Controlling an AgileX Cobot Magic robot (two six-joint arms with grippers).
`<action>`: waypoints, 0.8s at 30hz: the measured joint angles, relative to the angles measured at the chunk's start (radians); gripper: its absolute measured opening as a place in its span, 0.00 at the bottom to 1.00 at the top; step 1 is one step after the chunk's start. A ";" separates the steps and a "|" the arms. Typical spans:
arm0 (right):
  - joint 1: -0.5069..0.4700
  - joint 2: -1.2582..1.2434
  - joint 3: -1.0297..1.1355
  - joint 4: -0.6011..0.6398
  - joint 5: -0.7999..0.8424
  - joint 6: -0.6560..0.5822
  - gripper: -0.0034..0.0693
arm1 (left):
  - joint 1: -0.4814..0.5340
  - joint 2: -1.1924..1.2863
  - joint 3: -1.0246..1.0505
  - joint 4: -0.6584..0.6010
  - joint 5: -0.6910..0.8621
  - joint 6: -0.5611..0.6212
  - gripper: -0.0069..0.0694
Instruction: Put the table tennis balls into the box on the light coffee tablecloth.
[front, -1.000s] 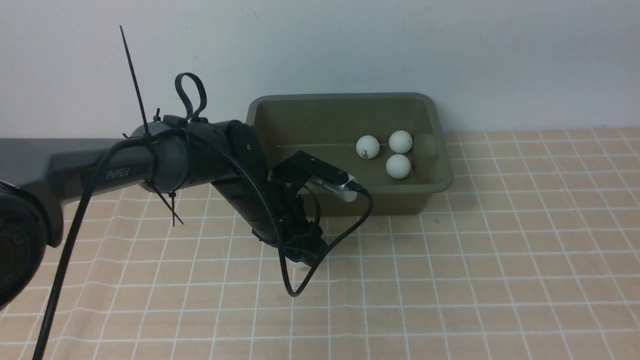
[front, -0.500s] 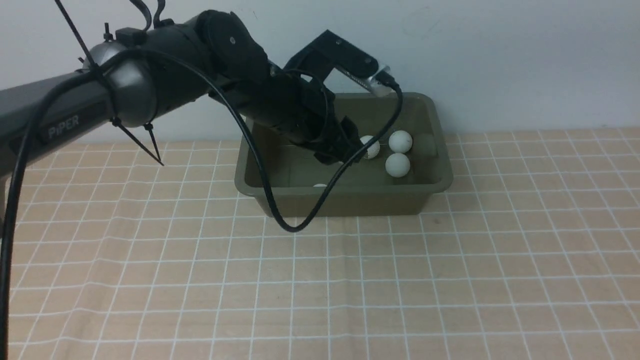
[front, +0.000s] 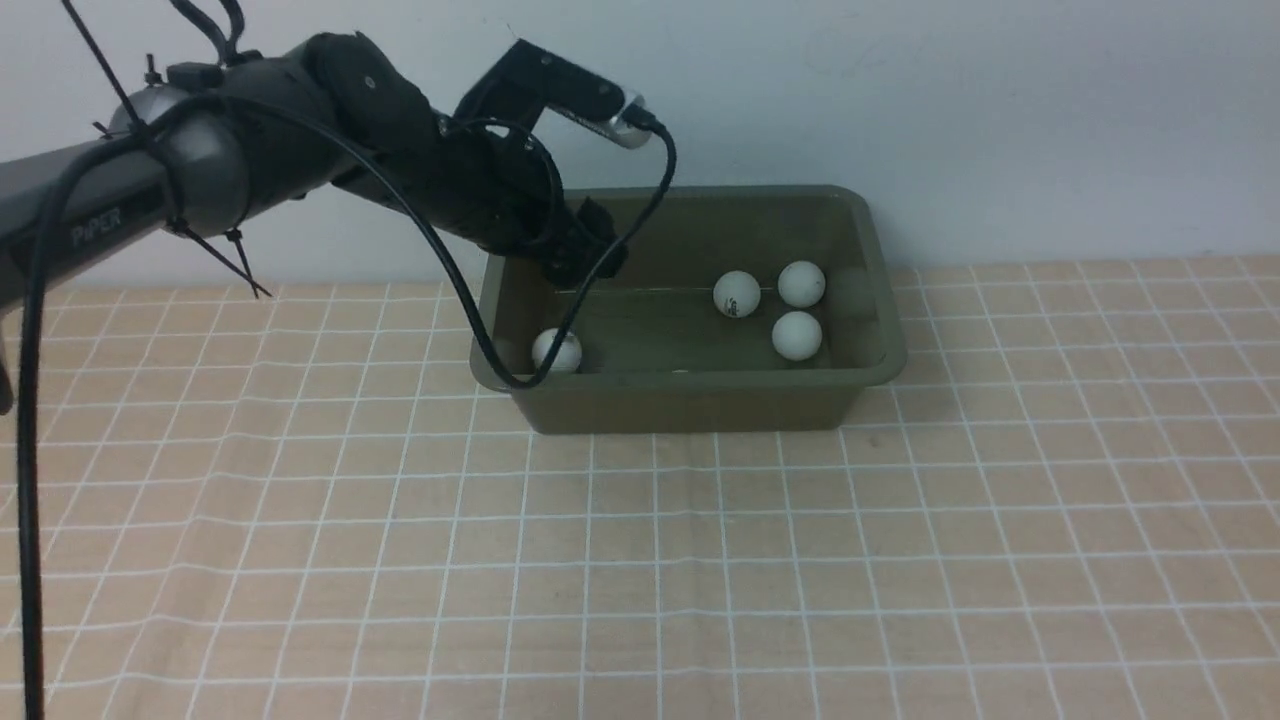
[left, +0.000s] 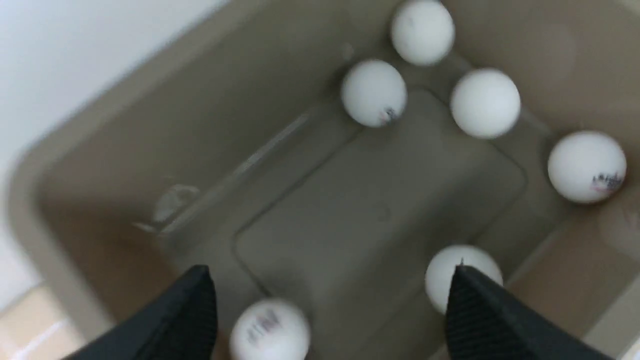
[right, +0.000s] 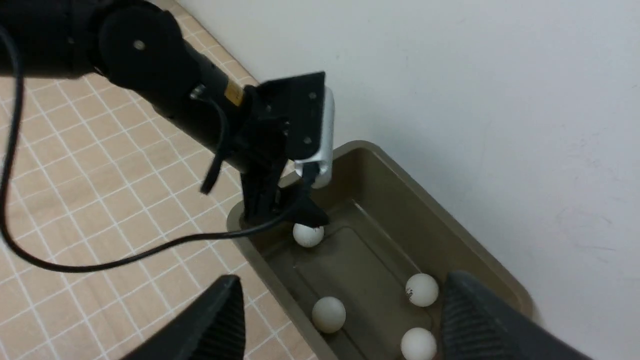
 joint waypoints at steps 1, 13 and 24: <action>0.000 -0.006 0.001 -0.021 -0.017 -0.001 0.71 | 0.006 -0.026 0.000 0.013 0.002 -0.007 0.77; 0.000 -0.229 0.002 -0.201 -0.099 0.028 0.71 | 0.052 -0.431 -0.001 0.208 0.173 -0.162 0.65; 0.000 -0.426 0.039 -0.247 -0.016 0.115 0.71 | 0.052 -0.677 -0.002 0.613 0.377 -0.492 0.63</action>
